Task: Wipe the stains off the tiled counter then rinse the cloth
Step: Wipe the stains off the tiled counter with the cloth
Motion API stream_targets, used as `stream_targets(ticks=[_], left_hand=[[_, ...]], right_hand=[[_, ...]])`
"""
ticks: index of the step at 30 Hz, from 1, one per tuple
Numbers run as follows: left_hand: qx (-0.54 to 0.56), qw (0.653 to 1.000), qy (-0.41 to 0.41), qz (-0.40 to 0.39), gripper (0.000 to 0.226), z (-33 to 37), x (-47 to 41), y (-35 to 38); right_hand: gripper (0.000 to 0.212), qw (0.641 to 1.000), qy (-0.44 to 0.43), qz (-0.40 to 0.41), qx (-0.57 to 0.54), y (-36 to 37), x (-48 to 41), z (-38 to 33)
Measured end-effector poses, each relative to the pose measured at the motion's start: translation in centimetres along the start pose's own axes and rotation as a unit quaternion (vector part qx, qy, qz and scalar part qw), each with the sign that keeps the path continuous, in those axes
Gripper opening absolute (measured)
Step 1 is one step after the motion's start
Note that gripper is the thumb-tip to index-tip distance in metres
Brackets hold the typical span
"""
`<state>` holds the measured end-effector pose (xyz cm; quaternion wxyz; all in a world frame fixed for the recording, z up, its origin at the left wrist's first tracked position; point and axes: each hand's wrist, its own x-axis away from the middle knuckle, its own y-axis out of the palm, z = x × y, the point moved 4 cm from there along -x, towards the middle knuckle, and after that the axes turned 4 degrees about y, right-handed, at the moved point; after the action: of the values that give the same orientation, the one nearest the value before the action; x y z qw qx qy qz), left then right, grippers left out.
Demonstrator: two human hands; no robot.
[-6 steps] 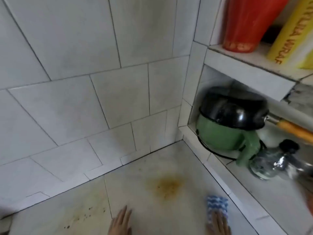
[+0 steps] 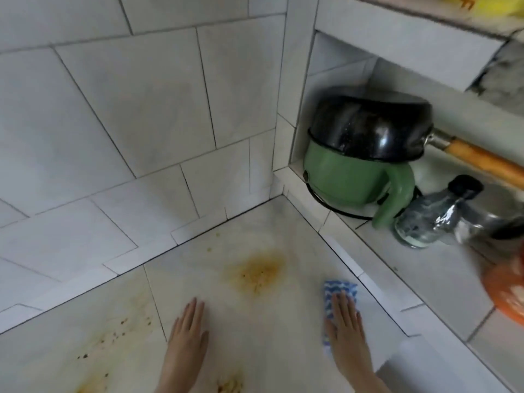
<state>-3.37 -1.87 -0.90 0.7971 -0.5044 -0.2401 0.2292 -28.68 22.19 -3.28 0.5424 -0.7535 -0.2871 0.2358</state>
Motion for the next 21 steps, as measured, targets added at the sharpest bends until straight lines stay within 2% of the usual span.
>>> stream_targets(ticks=[1, 4, 6, 13, 16, 21], left_hand=[[-0.015, 1.000, -0.015, -0.013, 0.064, -0.2, 0.1, 0.6], [-0.040, 0.998, -0.017, 0.035, 0.079, -0.3, -0.3, 1.0], [-0.041, 0.999, -0.026, 0.012, 0.079, -0.7, -0.4, 1.7], [-0.019, 0.999, -0.042, 0.017, 0.073, -0.8, -0.3, 2.4], [-0.027, 0.999, -0.043, 0.018, 0.070, -0.5, -0.1, 2.5], [-0.033, 0.998, -0.043, 0.017, 0.071, -0.5, -0.1, 2.5]], right_hand=[[0.052, 1.000, -0.006, 0.009, 0.013, 0.2, 0.2, 0.5], [0.051, 0.999, -0.016, 0.007, 0.027, 1.3, -0.9, 0.9], [0.052, 1.000, 0.008, 0.000, 0.030, 1.8, -1.5, 1.1], [0.052, 0.996, 0.072, 0.011, 0.058, 1.2, -1.4, -0.5], [0.052, 0.999, 0.033, -0.022, 0.035, 1.9, 0.7, -4.4], [0.050, 0.989, -0.133, -0.072, 0.002, 3.3, 7.9, -13.0]])
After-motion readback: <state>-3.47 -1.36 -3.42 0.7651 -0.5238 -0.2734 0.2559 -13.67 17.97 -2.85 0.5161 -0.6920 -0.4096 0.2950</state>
